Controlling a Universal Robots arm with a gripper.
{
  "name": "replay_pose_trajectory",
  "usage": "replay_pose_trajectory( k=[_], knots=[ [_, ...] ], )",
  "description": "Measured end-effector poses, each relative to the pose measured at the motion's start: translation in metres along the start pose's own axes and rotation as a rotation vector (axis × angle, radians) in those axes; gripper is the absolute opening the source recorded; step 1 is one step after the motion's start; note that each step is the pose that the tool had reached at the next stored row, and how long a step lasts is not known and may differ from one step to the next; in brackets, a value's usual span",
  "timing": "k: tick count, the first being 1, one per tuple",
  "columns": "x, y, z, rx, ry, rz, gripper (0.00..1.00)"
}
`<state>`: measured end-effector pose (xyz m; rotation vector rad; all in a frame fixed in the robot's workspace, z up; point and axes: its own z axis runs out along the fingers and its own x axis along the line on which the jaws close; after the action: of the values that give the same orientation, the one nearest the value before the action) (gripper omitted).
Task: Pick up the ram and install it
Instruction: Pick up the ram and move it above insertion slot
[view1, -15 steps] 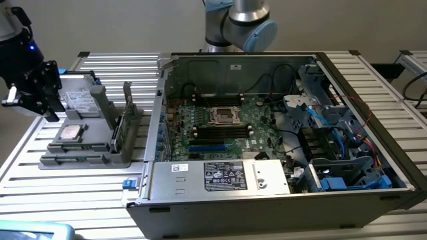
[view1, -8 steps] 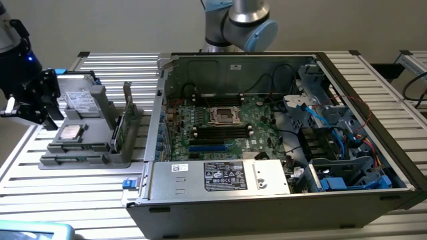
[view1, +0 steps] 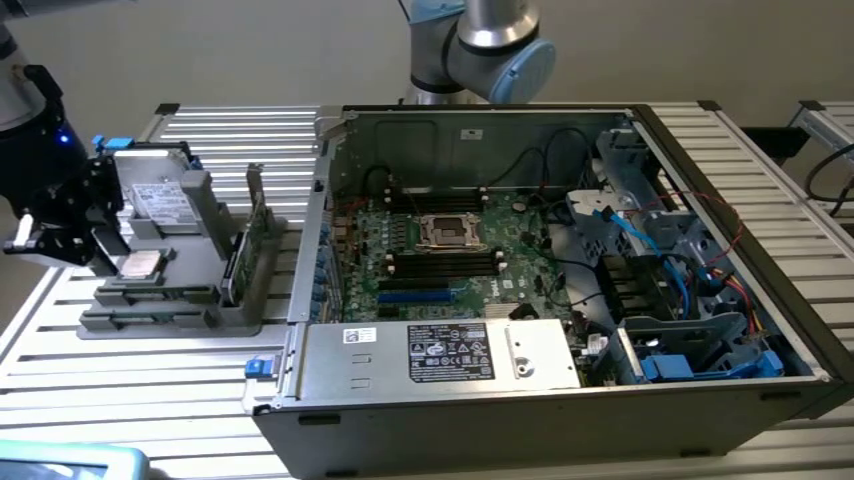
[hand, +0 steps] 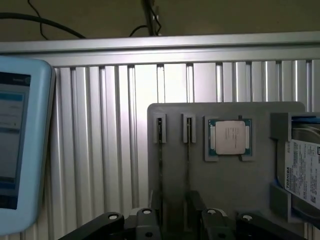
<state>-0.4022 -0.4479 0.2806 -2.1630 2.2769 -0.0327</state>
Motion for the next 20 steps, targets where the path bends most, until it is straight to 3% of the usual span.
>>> replay_pose_trajectory(
  k=[20],
  knots=[
    [0.019, 0.0003, 0.0366, 0.0005, 0.0011, 0.083, 0.36]
  ],
)
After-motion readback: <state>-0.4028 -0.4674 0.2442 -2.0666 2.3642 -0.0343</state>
